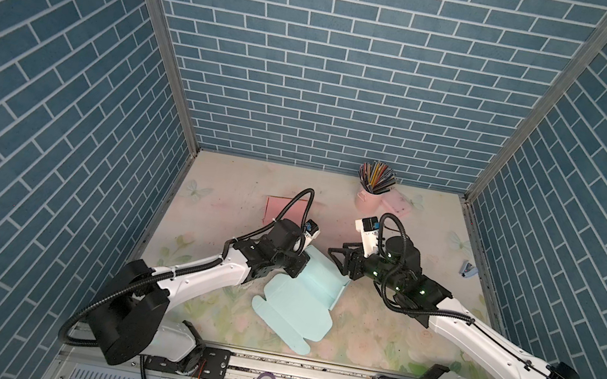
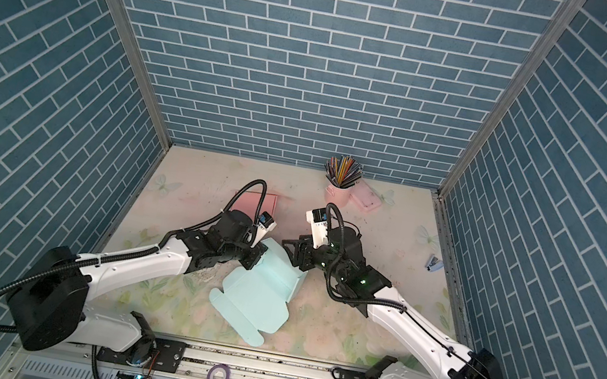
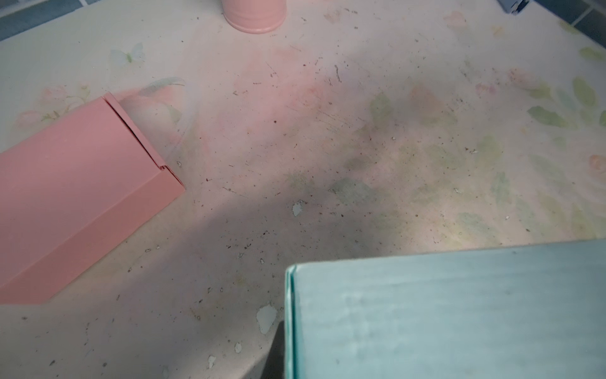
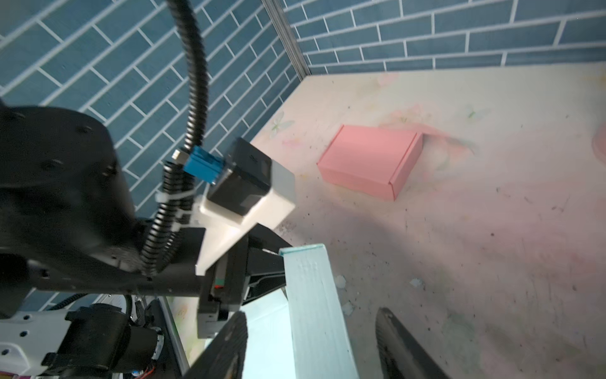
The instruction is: Fold the paper box
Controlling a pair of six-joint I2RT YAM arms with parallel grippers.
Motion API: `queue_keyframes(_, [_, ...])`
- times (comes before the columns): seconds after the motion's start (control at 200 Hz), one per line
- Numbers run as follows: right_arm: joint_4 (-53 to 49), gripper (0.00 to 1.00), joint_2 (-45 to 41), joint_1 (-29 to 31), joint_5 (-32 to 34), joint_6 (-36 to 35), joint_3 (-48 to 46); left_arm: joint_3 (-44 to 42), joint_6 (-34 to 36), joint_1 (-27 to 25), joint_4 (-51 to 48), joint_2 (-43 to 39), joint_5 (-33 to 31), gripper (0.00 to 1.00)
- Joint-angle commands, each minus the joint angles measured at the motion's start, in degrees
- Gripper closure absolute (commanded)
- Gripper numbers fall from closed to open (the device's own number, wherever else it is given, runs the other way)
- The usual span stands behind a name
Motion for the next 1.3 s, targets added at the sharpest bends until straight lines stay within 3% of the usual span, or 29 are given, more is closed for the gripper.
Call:
queue_keyframes(0.0, [1.58, 0.37, 0.06, -1.97, -3.46, 2.47, -2.07, -0.01, 2.92, -0.66, 2.65, 0.82, 0.58, 0.93])
queue_keyframes(0.17, [4.18, 0.37, 2.01, -3.45, -9.52, 3.33, -3.95, -1.21, 5.05, -1.19, 9.41, 4.07, 3.25, 0.93])
queue_keyframes(0.345, [7.09, 0.37, 5.48, -3.49, -13.25, 4.67, -4.24, 0.25, 6.65, -1.67, 10.94, 8.66, 2.12, 0.93])
queue_keyframes(0.69, [-0.02, 0.39, 7.51, -3.36, -8.58, 0.43, -2.65, -1.83, 7.85, -2.07, 16.47, 12.62, 1.28, 0.9])
queue_keyframes(1.145, [-8.59, 0.38, 6.57, -1.23, -5.3, -5.52, 0.76, -3.13, 6.53, -2.07, 17.86, 12.83, 1.26, 0.73])
queue_keyframes(1.295, [-14.82, 0.37, 7.65, 3.01, 0.38, -8.66, 4.57, -5.28, 5.36, -2.07, 18.24, 10.88, 1.1, 0.67])
